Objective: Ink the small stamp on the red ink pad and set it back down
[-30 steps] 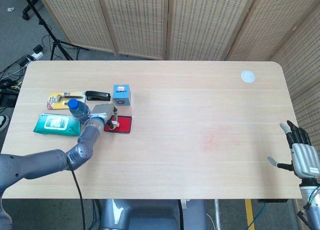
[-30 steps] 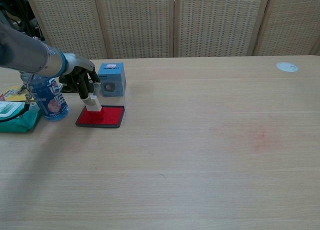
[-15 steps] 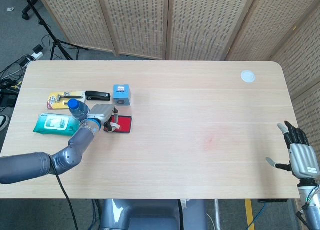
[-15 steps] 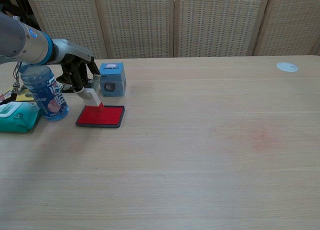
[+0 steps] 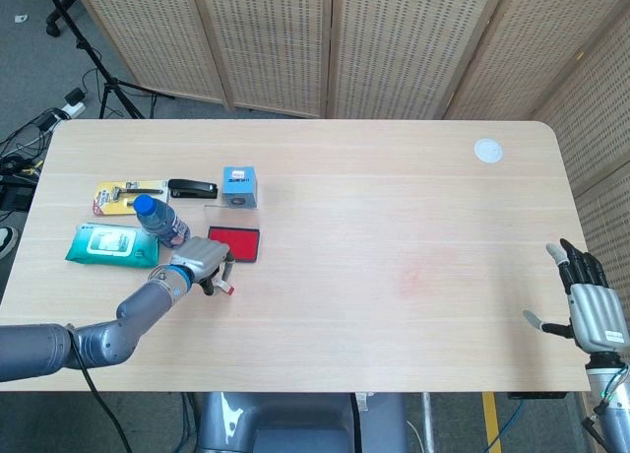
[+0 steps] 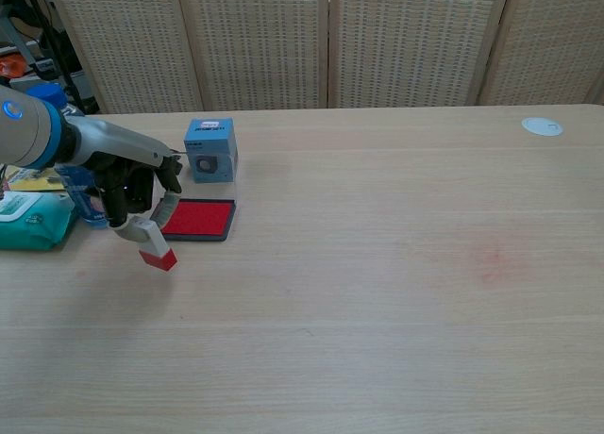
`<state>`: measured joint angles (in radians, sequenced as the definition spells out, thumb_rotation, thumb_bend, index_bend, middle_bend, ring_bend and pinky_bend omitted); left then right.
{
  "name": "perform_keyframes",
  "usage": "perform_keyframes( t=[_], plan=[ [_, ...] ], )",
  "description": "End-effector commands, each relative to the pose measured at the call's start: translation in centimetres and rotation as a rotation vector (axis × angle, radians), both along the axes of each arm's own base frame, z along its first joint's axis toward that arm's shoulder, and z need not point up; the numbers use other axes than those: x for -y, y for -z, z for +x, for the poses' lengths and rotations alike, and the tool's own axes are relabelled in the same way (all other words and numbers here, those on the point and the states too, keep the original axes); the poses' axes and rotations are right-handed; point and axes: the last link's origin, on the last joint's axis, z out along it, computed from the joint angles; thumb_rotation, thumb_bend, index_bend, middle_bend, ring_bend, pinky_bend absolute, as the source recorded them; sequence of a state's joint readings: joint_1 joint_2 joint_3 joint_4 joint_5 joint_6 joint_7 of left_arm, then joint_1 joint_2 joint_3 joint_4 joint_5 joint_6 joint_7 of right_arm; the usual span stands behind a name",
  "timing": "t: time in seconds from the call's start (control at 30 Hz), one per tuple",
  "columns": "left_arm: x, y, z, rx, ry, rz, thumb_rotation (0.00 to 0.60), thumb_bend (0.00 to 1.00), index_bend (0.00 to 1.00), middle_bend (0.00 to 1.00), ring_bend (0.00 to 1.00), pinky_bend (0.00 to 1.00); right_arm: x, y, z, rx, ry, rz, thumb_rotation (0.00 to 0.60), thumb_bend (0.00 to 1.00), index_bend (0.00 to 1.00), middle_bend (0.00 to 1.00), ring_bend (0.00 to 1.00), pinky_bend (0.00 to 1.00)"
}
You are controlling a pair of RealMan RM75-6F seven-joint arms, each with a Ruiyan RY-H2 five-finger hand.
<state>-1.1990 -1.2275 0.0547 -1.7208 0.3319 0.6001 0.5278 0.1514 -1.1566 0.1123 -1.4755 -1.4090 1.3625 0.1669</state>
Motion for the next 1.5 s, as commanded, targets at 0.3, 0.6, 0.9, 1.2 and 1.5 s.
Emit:
perform_keyframes(
  t=[0.3,0.6,0.9,1.2,1.5],
  plan=[
    [1.3,1.5,-1.9,-0.018,0.087,0.024,0.600,0.39,0.64,0.96,0.93,0.84,0.0,0.0,0.0,0.001,0.001,0.004,0.600,0.00,0.00,0.00,0.00,0.00],
    [1.6,2.3,-2.9,-0.044,0.078,-0.008,0.600,0.38,0.64,0.97,0.93,0.84,-0.1,0.0,-0.1,-0.001,0.003,0.001,0.600,0.00,0.00,0.00,0.00,0.00],
    [1.6,2.5,-3.1,-0.043,0.066,-0.001,0.600,0.38,0.64,0.96,0.93,0.84,-0.1,0.1,-0.1,0.001,0.005,0.007,0.600,0.00,0.00,0.00,0.00,0.00],
    [1.5,2.5,-3.3,-0.053,0.064,0.001,0.600,0.38,0.64,0.96,0.93,0.84,-0.1,0.2,-0.1,0.003,0.005,0.012,0.600,0.00,0.00,0.00,0.00,0.00],
    [1.5,2.5,-3.3,-0.059,0.058,0.008,0.600,0.37,0.54,0.97,0.93,0.84,-0.1,0.0,0.0,0.009,0.002,0.010,0.600,0.00,0.00,0.00,0.00,0.00]
  ],
)
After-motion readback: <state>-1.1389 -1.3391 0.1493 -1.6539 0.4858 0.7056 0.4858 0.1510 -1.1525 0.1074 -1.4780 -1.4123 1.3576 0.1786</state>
